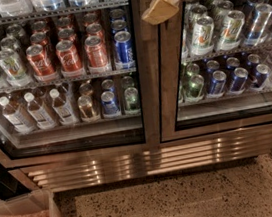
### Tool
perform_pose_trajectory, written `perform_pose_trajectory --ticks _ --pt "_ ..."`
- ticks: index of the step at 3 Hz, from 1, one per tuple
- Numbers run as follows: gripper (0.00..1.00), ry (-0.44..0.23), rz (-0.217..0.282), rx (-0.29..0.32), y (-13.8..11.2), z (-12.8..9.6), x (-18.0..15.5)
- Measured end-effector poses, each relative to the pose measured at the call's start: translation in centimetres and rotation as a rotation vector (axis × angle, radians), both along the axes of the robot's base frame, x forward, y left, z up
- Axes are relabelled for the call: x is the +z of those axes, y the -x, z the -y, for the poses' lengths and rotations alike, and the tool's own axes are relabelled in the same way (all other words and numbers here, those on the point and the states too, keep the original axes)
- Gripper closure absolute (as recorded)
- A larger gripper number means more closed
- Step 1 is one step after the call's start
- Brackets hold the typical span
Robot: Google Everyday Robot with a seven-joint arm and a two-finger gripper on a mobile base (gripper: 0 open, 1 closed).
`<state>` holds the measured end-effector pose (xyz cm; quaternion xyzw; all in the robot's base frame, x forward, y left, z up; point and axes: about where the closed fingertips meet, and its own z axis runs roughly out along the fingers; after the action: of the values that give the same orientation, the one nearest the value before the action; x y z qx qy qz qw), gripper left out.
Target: Open left fridge door
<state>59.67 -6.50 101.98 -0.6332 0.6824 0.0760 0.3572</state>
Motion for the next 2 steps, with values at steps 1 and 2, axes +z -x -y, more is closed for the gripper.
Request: perform_pose_trajectory --ticks 1,2 --pt "0.5 0.0 0.0 0.0 0.0 0.0 0.02" --pt "0.27 0.0 0.0 0.001 0.01 0.04 0.34"
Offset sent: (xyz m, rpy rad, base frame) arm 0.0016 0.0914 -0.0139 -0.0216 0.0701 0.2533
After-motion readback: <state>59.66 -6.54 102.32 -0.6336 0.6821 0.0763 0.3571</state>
